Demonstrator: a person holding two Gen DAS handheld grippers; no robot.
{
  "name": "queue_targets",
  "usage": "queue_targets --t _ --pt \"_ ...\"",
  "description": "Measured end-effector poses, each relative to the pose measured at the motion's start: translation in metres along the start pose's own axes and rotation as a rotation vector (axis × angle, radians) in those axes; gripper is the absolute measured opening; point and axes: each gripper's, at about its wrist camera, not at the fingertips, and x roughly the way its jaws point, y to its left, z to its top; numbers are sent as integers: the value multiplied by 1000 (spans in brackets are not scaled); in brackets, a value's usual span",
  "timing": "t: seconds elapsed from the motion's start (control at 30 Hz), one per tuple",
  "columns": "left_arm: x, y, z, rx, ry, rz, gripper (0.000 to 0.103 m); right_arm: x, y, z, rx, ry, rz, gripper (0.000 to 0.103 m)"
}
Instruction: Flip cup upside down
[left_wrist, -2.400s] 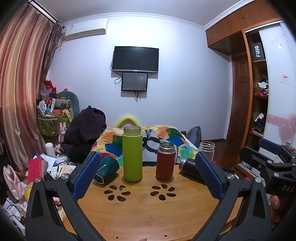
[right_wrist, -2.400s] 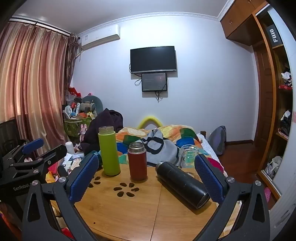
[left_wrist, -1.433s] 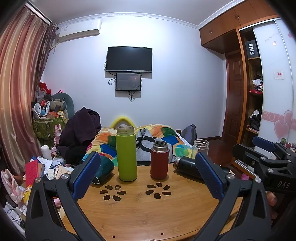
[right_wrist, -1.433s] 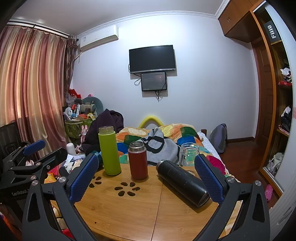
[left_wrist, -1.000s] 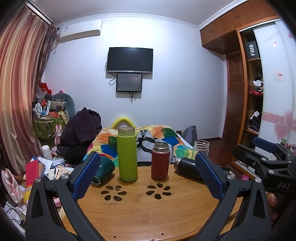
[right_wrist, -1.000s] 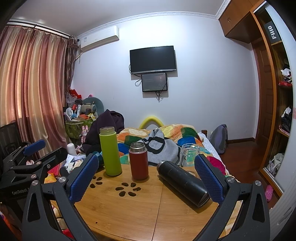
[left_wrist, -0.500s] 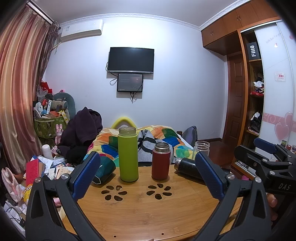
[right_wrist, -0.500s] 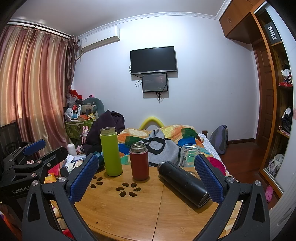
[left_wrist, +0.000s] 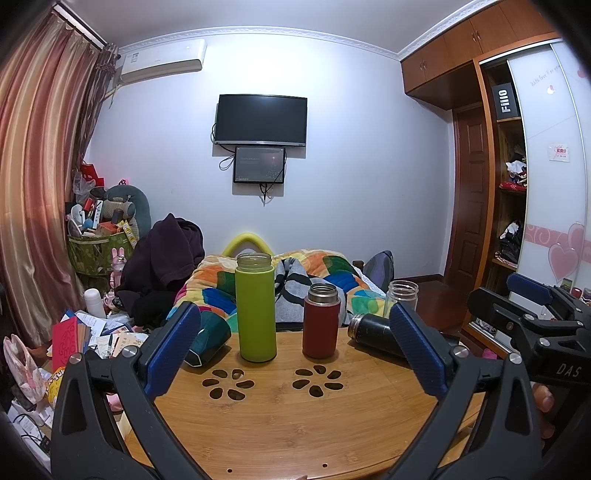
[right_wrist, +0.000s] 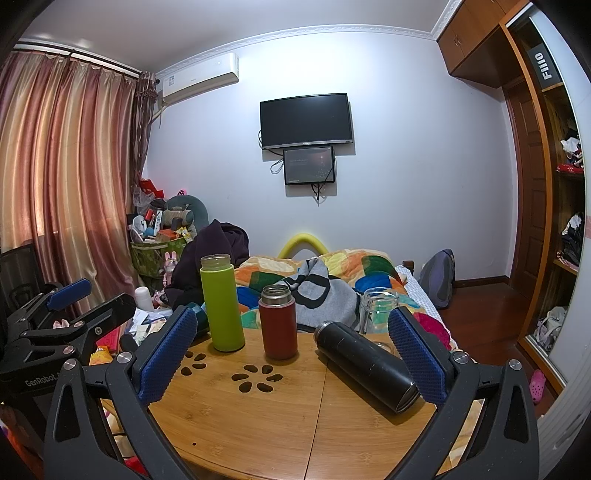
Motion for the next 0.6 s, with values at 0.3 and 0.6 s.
queue_targets --t 0.3,0.6 --pt "0 -1 0 0 -1 0 103 0 0 0 0 -1 0 103" --pt "2 -3 0 4 5 -3 103 1 -1 -1 0 -2 -1 103"
